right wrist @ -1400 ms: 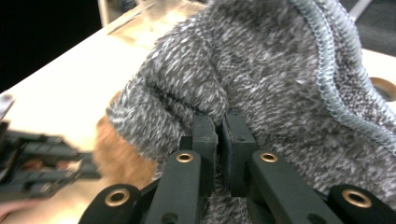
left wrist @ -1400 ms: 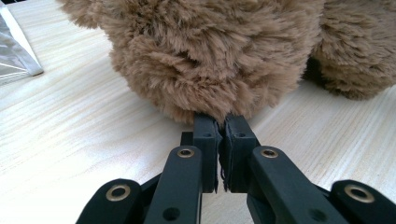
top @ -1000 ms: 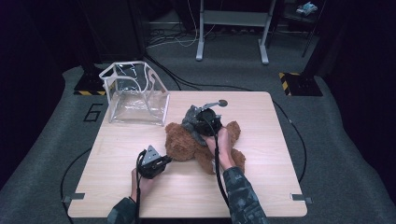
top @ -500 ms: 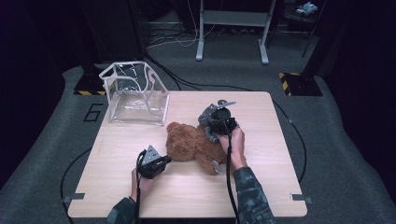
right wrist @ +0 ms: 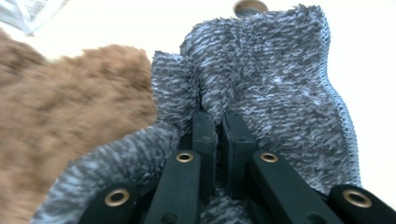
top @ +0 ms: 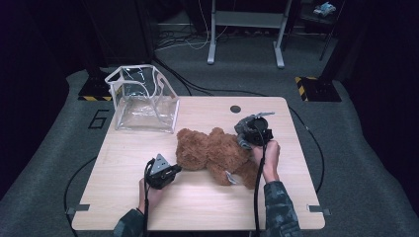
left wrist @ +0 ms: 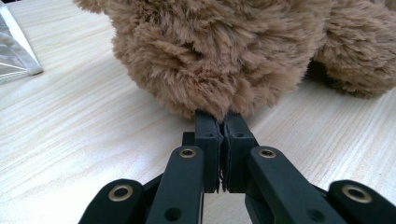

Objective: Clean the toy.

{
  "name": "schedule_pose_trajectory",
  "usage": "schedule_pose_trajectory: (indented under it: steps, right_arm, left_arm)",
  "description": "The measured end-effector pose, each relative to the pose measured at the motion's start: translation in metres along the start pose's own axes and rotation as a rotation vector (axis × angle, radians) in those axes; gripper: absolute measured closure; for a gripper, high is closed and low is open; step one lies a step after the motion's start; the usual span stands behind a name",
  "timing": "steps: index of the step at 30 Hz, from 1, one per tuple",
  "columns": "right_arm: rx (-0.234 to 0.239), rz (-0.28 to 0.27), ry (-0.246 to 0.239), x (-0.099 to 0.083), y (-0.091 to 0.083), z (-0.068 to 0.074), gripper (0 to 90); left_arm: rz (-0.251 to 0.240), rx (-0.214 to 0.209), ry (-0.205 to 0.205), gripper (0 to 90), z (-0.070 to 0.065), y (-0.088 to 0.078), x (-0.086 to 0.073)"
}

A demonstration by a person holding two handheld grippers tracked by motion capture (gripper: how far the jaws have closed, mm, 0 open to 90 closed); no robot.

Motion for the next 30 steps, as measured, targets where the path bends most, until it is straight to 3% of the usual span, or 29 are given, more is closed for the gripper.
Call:
schedule_pose_trajectory:
  steps: [3,8,11,17,22,25,27,30]
  right_arm:
    - [-0.003,0.014,0.021,-0.005,0.001,-0.006,85.5]
    - [0.030,-0.044,0.047,0.004,-0.011,-0.006,85.6]
    - [0.069,-0.104,0.029,0.018,-0.027,0.005,85.6]
    - [0.171,-0.168,-0.057,0.044,-0.047,0.051,85.6]
    - [0.223,-0.138,-0.119,0.050,-0.036,0.096,85.5]
    - [0.223,-0.093,-0.166,0.044,-0.019,0.115,85.5]
    - [0.198,-0.055,-0.205,0.037,-0.007,0.119,85.6]
    - [0.171,-0.043,-0.182,0.032,0.001,0.113,85.6]
  left_arm:
    - [-0.002,0.002,0.000,86.9,0.000,0.000,0.000]
    - [-0.003,0.003,-0.001,86.9,0.000,0.000,0.000]
    - [-0.003,0.004,-0.001,87.0,0.000,0.000,0.000]
    - [0.004,0.002,0.007,87.0,0.000,0.000,0.000]
    - [0.004,0.002,0.007,87.1,0.000,0.000,0.000]
    - [0.003,0.003,0.008,87.3,0.000,0.000,0.000]
    - [-0.001,0.008,0.008,87.4,0.000,0.000,0.000]
    - [-0.007,0.005,0.002,88.1,0.000,0.000,0.000]
Point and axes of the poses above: each handheld gripper's, and its own axes: y roughly forward along the jaws, x roughly out of its top, z roughly to its left, the point moved 7 cm from there along y, roughly forward along the jaws, and after that the axes turned 7 degrees about -x, right-handed, at the moved point
